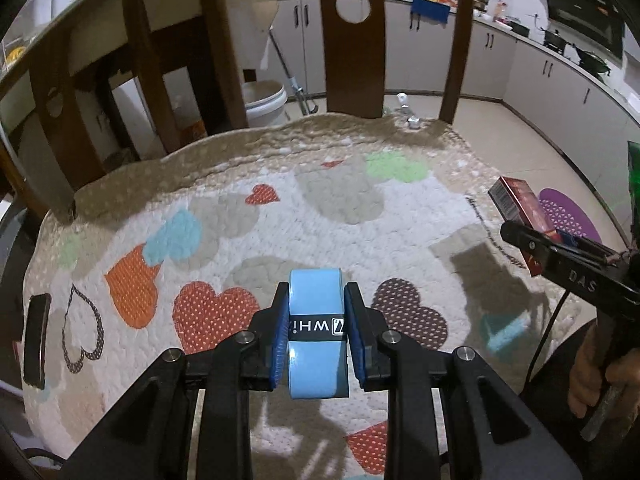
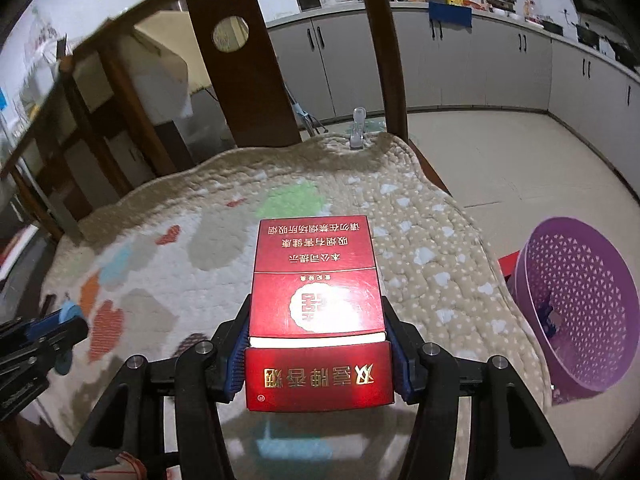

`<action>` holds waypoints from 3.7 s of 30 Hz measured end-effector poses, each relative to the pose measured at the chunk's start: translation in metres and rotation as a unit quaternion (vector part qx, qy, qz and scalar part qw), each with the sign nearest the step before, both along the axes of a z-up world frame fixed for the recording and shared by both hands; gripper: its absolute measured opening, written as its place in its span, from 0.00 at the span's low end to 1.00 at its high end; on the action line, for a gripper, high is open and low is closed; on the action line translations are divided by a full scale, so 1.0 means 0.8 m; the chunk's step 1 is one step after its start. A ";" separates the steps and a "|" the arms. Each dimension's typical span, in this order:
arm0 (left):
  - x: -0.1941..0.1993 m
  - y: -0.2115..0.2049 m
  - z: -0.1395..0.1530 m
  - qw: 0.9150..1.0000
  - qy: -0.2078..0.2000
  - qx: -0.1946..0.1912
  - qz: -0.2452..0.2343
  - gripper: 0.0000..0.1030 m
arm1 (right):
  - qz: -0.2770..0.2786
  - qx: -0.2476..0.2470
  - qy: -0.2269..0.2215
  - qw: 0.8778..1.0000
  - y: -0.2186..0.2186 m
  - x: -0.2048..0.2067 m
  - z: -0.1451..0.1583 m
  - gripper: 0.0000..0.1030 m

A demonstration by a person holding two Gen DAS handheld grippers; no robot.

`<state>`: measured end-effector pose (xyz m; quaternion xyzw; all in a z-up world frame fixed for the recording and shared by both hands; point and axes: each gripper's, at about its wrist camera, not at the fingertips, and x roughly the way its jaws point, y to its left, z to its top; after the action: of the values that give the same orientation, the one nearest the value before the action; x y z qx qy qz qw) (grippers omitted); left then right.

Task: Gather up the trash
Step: 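Carry tape roll and cigarette box over the purple wastebasket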

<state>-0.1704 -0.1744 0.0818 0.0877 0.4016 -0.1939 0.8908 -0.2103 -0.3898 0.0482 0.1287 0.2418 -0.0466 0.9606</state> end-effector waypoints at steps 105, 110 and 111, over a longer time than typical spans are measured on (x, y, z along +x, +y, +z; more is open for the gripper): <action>-0.013 -0.439 0.066 0.950 -0.062 0.058 -0.302 0.24 | -0.310 0.037 -0.095 0.945 -0.256 -0.148 -0.001 0.59; -0.009 -0.455 0.047 0.947 -0.058 0.073 -0.308 0.24 | -0.309 0.073 -0.086 0.944 -0.273 -0.149 -0.011 0.59; -0.008 -0.457 0.045 0.947 -0.058 0.074 -0.309 0.24 | -0.310 0.077 -0.086 0.944 -0.277 -0.151 -0.012 0.59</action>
<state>-0.1764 -0.5402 0.1175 0.2839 0.3161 -0.4238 0.8000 -0.3309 -0.6110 0.0386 0.2741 0.1095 -0.3118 0.9031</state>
